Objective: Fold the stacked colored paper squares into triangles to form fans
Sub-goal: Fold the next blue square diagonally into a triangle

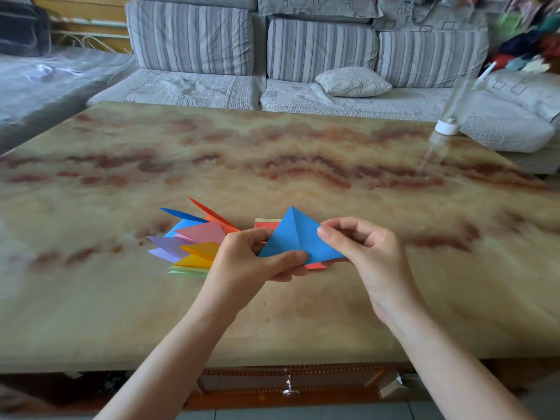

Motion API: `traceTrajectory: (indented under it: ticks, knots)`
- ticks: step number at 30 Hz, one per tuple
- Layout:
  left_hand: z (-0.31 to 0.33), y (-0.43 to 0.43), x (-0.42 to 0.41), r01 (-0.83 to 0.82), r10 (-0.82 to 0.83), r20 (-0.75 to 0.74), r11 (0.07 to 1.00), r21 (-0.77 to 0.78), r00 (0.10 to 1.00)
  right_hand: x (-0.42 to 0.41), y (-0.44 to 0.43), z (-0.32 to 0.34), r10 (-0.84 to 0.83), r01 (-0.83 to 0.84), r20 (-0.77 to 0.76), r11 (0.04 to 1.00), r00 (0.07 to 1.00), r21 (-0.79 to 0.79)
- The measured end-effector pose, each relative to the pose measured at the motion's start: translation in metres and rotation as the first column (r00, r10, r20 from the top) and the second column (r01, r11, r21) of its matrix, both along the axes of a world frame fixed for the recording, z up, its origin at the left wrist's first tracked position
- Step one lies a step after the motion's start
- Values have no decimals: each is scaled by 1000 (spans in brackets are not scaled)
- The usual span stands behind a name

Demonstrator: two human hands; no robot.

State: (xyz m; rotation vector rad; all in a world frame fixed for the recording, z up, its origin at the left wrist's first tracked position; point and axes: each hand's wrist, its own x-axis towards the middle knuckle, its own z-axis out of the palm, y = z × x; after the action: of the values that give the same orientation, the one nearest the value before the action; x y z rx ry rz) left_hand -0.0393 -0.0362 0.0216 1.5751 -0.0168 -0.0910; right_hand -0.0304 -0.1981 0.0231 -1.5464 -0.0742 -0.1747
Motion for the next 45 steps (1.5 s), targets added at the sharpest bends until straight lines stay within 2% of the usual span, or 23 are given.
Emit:
traceTrajectory:
  ticks: [3, 8, 10, 14, 19, 23, 26, 29, 32, 35, 38, 40, 45]
  knots:
    - [2, 1, 0, -58, 58, -2, 994, -88, 998, 0, -4, 1, 48, -44, -84, 998, 995, 47]
    - [3, -1, -1, -123, 127, 17, 978, -171, 992, -4, 0, -2, 231, -235, -146, 972, 962, -12]
    - [2, -4, -2, -128, 134, 18, 975, -182, 991, -4, 4, -5, 195, -197, -144, 980, 970, 2]
    - [2, -7, -5, -148, 160, 51, 972, -184, 986, -4, 9, -7, 161, -139, -178, 982, 971, 126]
    - [3, -8, -6, -176, 193, 83, 968, -177, 978, -2, 9, -3, 178, -114, -207, 951, 962, 289]
    - [3, -8, -5, -179, 196, 80, 966, -186, 977, 2, 4, -1, 141, -73, -193, 944, 971, 322]
    - [3, -6, -5, -190, 206, 68, 964, -185, 976, 8, -3, 1, 87, -2, -182, 906, 980, 423]
    - [3, -3, -5, -206, 219, 44, 956, -207, 975, 14, -12, 3, 31, 67, -203, 885, 979, 461]
    - [3, -3, -6, -206, 218, 29, 952, -226, 976, 13, -16, 2, 47, 53, -208, 892, 977, 448]
    - [4, -5, -7, -191, 202, 22, 952, -238, 979, 7, -9, 1, 221, -128, -202, 910, 954, 394]
    - [4, -8, -8, -164, 175, 28, 959, -230, 984, -2, 3, -2, 265, -236, -191, 958, 945, 163]
    - [3, -10, -8, -147, 159, 40, 967, -210, 986, -5, 9, -4, 195, -187, -176, 981, 965, 60]
    - [3, -10, -7, -96, 102, 26, 978, -183, 994, -3, 9, -5, 94, -74, -185, 991, 978, 111]
